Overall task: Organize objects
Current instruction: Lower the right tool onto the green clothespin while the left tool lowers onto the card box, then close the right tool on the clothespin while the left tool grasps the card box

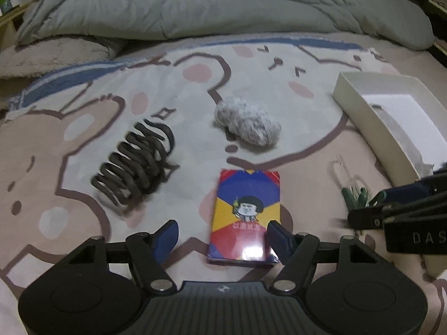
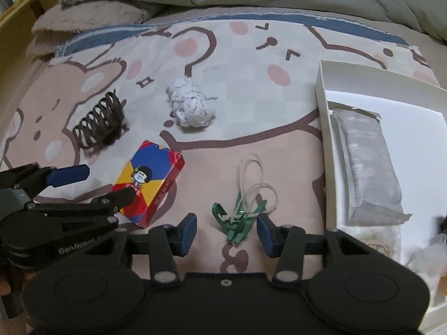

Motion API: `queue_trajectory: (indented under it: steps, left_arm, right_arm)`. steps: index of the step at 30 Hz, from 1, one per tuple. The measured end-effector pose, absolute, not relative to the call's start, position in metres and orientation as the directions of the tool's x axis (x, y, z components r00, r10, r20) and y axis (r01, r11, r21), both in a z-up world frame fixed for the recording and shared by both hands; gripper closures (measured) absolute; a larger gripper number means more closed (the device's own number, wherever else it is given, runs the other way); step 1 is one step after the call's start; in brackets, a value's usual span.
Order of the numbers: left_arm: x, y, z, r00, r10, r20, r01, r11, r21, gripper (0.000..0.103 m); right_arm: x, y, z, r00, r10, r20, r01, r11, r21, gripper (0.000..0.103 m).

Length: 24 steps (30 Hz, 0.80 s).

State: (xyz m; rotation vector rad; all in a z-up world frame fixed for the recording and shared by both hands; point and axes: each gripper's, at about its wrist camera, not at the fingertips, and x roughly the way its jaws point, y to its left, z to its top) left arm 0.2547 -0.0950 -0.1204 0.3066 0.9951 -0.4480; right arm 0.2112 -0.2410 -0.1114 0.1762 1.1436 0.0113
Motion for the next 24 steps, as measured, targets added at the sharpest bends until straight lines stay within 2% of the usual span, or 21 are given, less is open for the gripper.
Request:
queue_trajectory:
  steps: [4, 6, 10, 11, 24]
  left_arm:
    - [0.259, -0.099, -0.130, 0.424, -0.247, -0.871, 0.483, 0.875, -0.014, 0.031]
    - [0.262, -0.100, -0.135, 0.404, -0.244, -0.881, 0.468, 0.883, -0.030, 0.031]
    - [0.262, -0.103, -0.145, 0.388, -0.219, -0.896, 0.467, 0.884, -0.014, 0.035]
    - [0.261, -0.103, -0.144, 0.385, -0.223, -0.896, 0.470, 0.883, -0.018, 0.040]
    - [0.218, -0.079, -0.133, 0.306, -0.153, -0.940, 0.484, 0.875, 0.015, 0.040]
  right_arm:
    - [0.214, -0.244, -0.117, 0.398, 0.105, -0.911, 0.084, 0.985, 0.151, 0.074]
    - [0.213, -0.246, -0.118, 0.392, 0.111, -0.913, 0.082, 0.985, 0.155, 0.079]
    - [0.209, -0.247, -0.115, 0.402, 0.121, -0.908, 0.071, 0.984, 0.163, 0.079]
    - [0.209, -0.247, -0.114, 0.406, 0.123, -0.906, 0.069, 0.984, 0.165, 0.079]
    - [0.185, -0.250, -0.094, 0.441, 0.123, -0.889, 0.036, 0.987, 0.155, 0.079]
